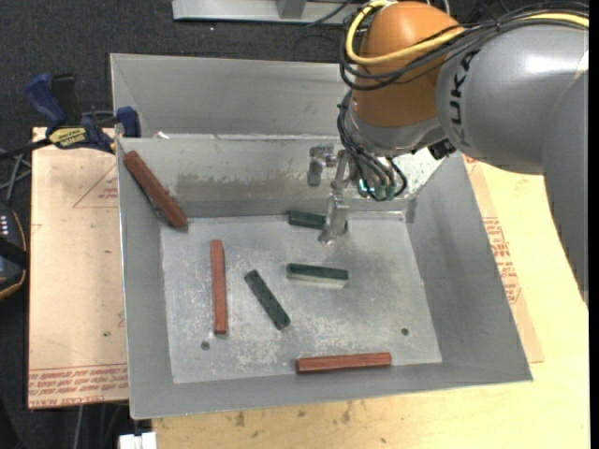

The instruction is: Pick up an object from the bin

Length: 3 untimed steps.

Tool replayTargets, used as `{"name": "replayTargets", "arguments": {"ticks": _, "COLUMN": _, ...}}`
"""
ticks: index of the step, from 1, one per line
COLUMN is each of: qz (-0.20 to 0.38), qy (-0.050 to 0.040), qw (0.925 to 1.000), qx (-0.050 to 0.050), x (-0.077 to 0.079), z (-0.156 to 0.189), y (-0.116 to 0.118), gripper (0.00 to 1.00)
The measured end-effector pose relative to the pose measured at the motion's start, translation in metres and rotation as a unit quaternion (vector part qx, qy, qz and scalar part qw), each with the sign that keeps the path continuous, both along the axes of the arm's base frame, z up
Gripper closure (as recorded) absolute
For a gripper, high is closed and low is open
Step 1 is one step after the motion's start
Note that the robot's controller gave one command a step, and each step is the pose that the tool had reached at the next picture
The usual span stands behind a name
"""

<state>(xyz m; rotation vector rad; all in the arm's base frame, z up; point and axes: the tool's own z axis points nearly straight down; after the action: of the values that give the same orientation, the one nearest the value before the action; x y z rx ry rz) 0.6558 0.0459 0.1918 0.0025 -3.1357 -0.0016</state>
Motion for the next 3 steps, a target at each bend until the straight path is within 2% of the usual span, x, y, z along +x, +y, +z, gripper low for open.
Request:
{"name": "replayTargets", "arguments": {"ticks": 1, "qz": 0.0, "qy": -0.004, "qw": 1.0, "qx": 0.0, "x": 0.002, "z": 0.005, "y": 0.0, "gripper": 0.0}}
{"name": "replayTargets", "arguments": {"ticks": 2, "qz": 0.002, "qy": -0.0052, "qw": 1.0, "qx": 0.0, "x": -0.036, "z": -0.067, "y": -0.014, "gripper": 0.0}}
{"name": "replayTargets", "arguments": {"ticks": 3, "qz": -0.035, "qy": 0.0008, "qw": 0.9994, "qx": 0.0, "x": -0.062, "z": -0.081, "y": -0.018, "gripper": 0.0}}
